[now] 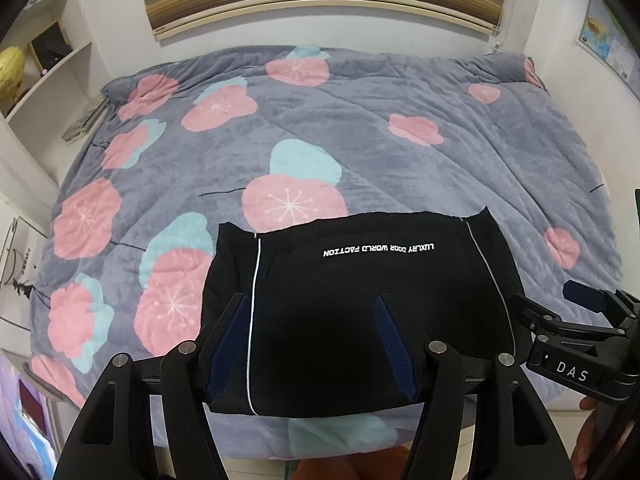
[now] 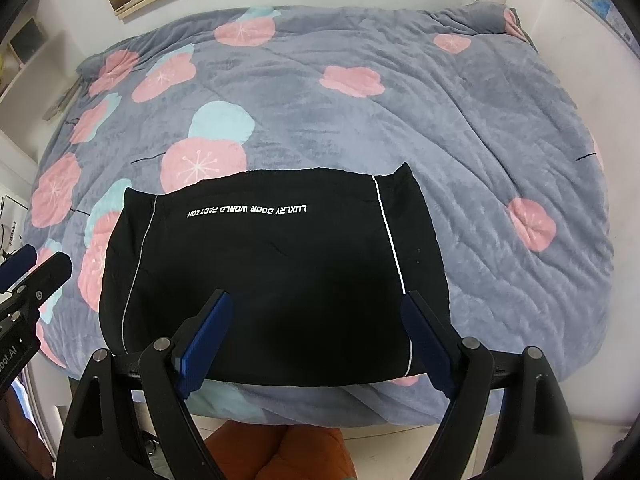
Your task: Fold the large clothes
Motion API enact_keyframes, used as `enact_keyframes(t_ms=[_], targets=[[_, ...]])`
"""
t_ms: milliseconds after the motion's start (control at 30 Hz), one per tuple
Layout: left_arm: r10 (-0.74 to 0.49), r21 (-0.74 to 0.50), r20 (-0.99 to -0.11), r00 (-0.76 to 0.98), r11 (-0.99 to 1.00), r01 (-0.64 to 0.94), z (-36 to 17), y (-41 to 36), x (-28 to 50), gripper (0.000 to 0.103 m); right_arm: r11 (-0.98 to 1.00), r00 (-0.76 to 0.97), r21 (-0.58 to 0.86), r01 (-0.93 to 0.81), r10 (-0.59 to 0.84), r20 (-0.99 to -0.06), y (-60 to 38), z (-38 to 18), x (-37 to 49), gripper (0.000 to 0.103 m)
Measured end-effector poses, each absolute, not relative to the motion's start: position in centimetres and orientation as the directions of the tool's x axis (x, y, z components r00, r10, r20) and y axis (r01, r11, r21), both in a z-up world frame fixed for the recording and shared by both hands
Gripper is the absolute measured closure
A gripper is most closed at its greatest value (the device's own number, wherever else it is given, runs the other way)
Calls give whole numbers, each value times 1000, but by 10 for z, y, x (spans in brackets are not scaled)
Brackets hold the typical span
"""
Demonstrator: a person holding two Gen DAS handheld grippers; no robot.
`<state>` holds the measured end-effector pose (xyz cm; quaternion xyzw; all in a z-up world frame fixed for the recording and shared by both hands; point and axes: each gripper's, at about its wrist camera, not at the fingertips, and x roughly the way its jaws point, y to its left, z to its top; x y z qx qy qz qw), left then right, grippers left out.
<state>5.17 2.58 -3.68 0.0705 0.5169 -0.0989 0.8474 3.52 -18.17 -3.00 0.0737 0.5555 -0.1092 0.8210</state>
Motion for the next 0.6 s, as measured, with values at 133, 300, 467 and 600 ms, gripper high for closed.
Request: enact_keyframes(t_ms=[133,300,467,600], targets=[[-83,29,-886,456,972,232,-36,26,52,37,965,359,1,263,-97,-928,-181,-30,35,16],[-55,55,-883,466,974,218,-37,27,53,37,965,353,-1,261,-96,-931,-179,-33,35,16],[-46,62,-884,466,975,214,-37,26,53,37,968,351,-3,250,-94,-932,-180,-35,36,16],[1,124,-862,507,970,208,-35,23,51,37,970,350,-6,242,-93,-932,-182,-35,37,16]])
